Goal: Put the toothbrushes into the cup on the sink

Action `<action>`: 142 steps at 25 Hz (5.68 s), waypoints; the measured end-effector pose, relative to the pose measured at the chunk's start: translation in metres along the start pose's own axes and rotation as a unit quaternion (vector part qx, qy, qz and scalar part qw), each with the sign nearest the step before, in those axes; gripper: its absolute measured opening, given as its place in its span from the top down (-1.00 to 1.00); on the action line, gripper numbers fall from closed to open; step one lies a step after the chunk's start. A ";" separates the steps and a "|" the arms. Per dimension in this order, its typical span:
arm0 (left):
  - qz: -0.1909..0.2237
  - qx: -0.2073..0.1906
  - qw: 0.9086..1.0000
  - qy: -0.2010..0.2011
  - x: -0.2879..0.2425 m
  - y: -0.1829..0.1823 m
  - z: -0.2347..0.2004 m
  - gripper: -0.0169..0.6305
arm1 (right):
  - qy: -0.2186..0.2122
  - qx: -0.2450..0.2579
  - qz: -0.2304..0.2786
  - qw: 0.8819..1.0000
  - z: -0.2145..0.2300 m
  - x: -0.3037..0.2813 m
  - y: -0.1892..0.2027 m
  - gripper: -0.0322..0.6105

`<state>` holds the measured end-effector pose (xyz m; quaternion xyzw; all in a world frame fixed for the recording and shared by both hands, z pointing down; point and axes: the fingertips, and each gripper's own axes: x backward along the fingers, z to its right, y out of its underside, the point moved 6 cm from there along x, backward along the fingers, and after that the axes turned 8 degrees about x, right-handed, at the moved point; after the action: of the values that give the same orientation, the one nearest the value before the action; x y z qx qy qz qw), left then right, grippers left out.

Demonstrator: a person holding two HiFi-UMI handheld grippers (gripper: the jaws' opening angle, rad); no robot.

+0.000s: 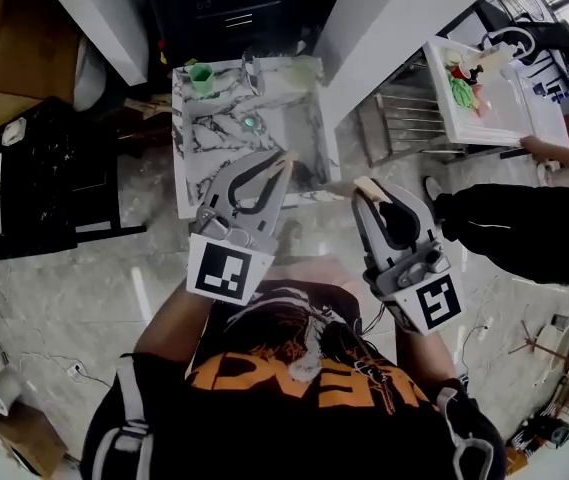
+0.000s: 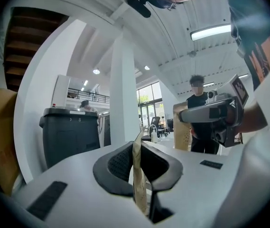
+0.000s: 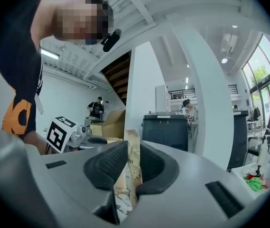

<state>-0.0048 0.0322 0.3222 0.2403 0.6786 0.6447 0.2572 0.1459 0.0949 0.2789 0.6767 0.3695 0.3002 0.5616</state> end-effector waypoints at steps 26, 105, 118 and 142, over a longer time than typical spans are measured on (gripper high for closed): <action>-0.052 -0.021 0.998 -0.035 -0.166 0.043 -0.058 0.81 | -0.020 -0.046 0.020 0.999 0.226 -0.215 0.150 0.66; 0.004 -0.010 0.983 -0.181 -0.088 0.039 -0.252 0.81 | -0.116 -0.059 0.032 0.991 0.065 -0.217 0.132 0.30; -0.013 0.007 0.984 -0.179 -0.110 0.094 -0.310 0.81 | -0.107 -0.065 0.021 0.992 0.032 -0.212 0.097 0.86; -0.046 0.047 0.975 -0.212 -0.141 0.216 -0.342 0.75 | -0.041 -0.043 -0.020 0.998 0.056 -0.202 0.086 0.86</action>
<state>-0.1257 -0.3061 0.5560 0.3517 0.6482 0.5340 0.4135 0.0953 -0.1130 0.3549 0.6563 0.3466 0.2763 0.6106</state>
